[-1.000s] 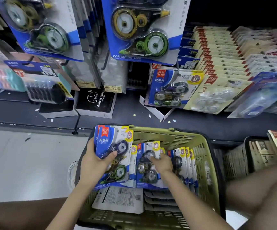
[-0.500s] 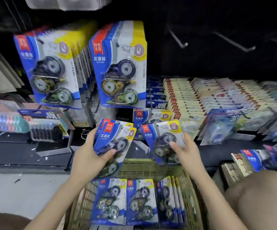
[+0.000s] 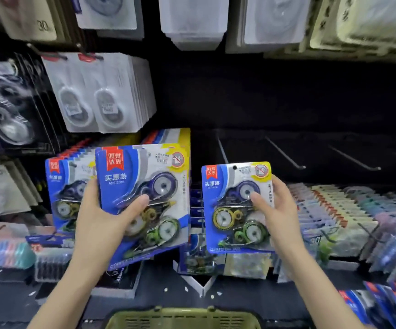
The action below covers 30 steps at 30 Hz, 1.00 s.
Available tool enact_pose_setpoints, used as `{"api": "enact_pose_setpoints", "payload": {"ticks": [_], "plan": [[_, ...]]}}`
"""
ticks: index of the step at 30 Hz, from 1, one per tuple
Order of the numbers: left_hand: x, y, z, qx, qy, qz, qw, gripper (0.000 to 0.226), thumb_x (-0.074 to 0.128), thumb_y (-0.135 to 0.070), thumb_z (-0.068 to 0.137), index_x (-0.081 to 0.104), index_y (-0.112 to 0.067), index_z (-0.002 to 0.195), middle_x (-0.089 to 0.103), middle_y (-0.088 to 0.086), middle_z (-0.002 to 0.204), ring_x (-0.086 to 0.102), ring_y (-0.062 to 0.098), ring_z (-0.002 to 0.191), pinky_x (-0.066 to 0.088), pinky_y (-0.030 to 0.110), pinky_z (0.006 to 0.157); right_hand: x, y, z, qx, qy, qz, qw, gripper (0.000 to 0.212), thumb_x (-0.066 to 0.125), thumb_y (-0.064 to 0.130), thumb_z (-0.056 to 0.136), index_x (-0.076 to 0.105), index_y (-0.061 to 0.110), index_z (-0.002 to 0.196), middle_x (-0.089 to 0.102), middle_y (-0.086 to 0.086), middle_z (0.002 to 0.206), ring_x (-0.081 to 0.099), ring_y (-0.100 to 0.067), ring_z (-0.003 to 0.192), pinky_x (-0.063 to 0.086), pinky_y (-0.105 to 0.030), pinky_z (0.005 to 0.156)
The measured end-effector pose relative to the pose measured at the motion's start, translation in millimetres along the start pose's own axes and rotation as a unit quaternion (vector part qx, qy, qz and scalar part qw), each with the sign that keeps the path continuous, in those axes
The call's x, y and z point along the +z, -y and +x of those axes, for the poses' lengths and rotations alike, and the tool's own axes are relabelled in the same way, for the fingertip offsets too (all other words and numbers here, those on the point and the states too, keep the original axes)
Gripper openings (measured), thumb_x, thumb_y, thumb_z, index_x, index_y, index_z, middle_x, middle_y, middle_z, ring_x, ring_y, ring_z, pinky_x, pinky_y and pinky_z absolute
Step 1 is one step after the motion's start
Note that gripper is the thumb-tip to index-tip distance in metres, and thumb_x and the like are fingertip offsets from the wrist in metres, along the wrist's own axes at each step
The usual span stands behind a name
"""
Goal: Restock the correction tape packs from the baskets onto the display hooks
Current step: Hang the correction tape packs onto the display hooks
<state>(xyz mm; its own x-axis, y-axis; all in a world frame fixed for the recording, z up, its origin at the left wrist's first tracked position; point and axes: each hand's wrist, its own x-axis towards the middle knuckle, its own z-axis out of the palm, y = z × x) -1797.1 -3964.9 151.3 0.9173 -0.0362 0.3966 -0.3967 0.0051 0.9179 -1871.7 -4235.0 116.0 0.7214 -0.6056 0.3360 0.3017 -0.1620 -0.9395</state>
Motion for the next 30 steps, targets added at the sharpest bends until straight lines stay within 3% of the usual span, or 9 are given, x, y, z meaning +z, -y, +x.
{"api": "enact_pose_setpoints", "payload": {"ticks": [4,7,9,11,16,20,25,30], "plan": [[12.6,-9.8,24.5,0.004,-0.004,-0.023,1.000,0.057,0.082,-0.035,0.059,0.058,-0.035,0.110,0.072,-0.013,0.106,0.069,0.009,0.095,0.053,0.036,0.087,5.8,-3.0,12.5,0.005,0.013,-0.018,1.000,0.045,0.067,0.010,0.091,0.054,0.032,0.127,0.067,0.005,0.121,0.066,-0.011,0.109,0.053,-0.037,0.094],[20.7,-15.2,39.5,0.006,-0.002,-0.018,1.000,0.067,0.093,-0.040,0.056,0.058,-0.034,0.112,0.071,-0.010,0.110,0.069,0.014,0.100,0.053,0.045,0.093,4.8,-4.3,14.1,-0.001,0.022,-0.029,0.999,0.043,0.068,0.011,0.090,0.054,0.036,0.123,0.068,0.007,0.120,0.066,-0.009,0.109,0.053,-0.035,0.093],[25.6,-17.3,47.5,0.007,0.000,-0.019,1.000,0.067,0.087,-0.038,0.058,0.057,-0.031,0.117,0.070,-0.008,0.114,0.068,0.016,0.102,0.053,0.049,0.095,2.0,-6.8,15.4,0.006,0.027,-0.033,0.999,0.044,0.068,0.012,0.090,0.054,0.034,0.126,0.068,0.007,0.120,0.066,-0.008,0.108,0.053,-0.034,0.092],[30.3,-17.7,53.1,0.009,0.001,-0.025,1.000,0.069,0.088,-0.033,0.060,0.055,-0.028,0.120,0.070,-0.006,0.115,0.068,0.016,0.103,0.053,0.049,0.096,0.3,-7.8,16.8,0.013,0.031,-0.024,0.999,0.043,0.068,0.011,0.090,0.054,0.032,0.126,0.068,0.006,0.119,0.066,-0.009,0.107,0.053,-0.034,0.090],[37.3,-17.1,58.2,0.005,0.008,-0.027,1.000,0.059,0.087,-0.035,0.058,0.055,-0.039,0.107,0.070,-0.008,0.113,0.068,0.015,0.102,0.053,0.048,0.096,-0.7,-4.9,15.8,0.038,0.028,0.005,0.999,0.038,0.066,0.005,0.090,0.059,0.034,0.113,0.073,0.006,0.109,0.070,-0.008,0.099,0.055,-0.023,0.077],[36.1,-14.4,63.9,-0.003,0.020,-0.029,0.999,0.062,0.092,-0.031,0.059,0.056,-0.038,0.109,0.071,-0.008,0.112,0.068,0.017,0.104,0.053,0.050,0.095,1.3,-4.0,16.8,0.031,0.012,-0.022,0.999,0.037,0.067,0.007,0.090,0.060,0.037,0.111,0.073,0.010,0.106,0.069,-0.007,0.099,0.055,-0.031,0.084],[39.4,-17.3,68.4,-0.006,0.016,-0.057,0.998,0.058,0.080,-0.033,0.059,0.055,-0.037,0.110,0.072,-0.015,0.106,0.069,0.010,0.098,0.053,0.038,0.091,15.9,-14.6,21.3,-0.017,-0.015,-0.092,0.996,0.046,0.066,0.012,0.092,0.049,0.049,0.112,0.063,0.024,0.111,0.059,0.012,0.101,0.047,-0.009,0.081],[39.6,-14.9,74.1,-0.014,0.020,-0.071,0.997,0.054,0.080,-0.030,0.059,0.055,-0.036,0.107,0.073,-0.015,0.101,0.070,0.008,0.093,0.053,0.036,0.087,28.8,-40.7,50.3,0.014,-0.026,-0.055,0.998,0.045,0.064,0.015,0.094,0.050,0.032,0.133,0.060,0.014,0.127,0.057,-0.001,0.115,0.048,-0.028,0.097]]}}
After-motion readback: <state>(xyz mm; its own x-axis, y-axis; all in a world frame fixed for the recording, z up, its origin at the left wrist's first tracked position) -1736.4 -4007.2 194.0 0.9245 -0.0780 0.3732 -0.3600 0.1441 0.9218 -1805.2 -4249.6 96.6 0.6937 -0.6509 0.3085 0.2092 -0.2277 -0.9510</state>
